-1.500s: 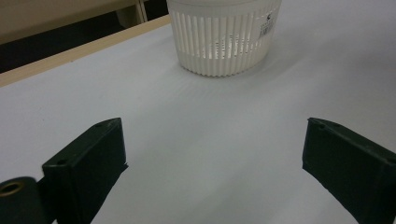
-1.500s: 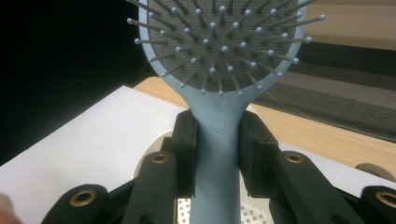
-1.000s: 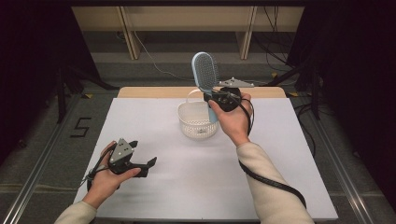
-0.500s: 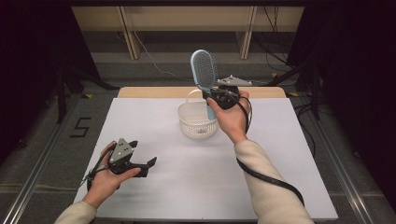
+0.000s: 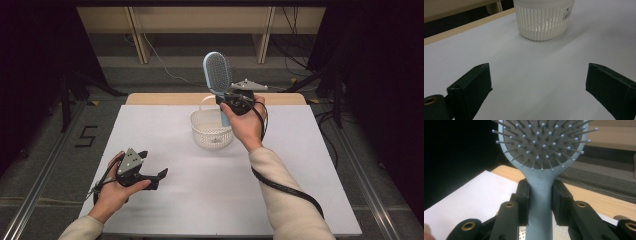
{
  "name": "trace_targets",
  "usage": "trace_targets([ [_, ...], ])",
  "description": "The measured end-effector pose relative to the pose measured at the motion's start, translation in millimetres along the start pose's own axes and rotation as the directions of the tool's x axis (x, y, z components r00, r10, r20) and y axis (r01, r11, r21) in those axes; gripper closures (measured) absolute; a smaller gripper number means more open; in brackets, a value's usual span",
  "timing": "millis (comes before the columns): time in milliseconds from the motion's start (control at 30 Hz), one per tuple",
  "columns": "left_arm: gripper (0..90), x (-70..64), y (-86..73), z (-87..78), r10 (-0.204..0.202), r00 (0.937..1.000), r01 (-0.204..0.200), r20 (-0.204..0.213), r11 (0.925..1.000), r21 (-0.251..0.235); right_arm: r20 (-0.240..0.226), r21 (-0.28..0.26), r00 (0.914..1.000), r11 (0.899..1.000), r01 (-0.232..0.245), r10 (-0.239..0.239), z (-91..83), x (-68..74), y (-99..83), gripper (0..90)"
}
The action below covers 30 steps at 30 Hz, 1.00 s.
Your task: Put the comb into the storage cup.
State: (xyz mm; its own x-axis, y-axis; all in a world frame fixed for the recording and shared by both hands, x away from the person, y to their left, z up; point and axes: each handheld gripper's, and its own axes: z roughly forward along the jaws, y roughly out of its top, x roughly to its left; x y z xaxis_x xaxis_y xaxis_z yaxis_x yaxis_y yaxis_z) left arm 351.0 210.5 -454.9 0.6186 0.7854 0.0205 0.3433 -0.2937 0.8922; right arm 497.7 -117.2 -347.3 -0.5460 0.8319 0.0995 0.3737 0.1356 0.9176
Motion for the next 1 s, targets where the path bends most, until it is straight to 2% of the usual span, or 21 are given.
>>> trace_targets([
  [1000, 5.7, 0.2, 0.0, -0.4, -0.002, 1.0, 0.002, -0.001, 1.0, -0.001, 0.003, -0.001, 1.0, 1.0, 0.0, 0.0, 11.8, 1.3, 6.7, 70.3],
])
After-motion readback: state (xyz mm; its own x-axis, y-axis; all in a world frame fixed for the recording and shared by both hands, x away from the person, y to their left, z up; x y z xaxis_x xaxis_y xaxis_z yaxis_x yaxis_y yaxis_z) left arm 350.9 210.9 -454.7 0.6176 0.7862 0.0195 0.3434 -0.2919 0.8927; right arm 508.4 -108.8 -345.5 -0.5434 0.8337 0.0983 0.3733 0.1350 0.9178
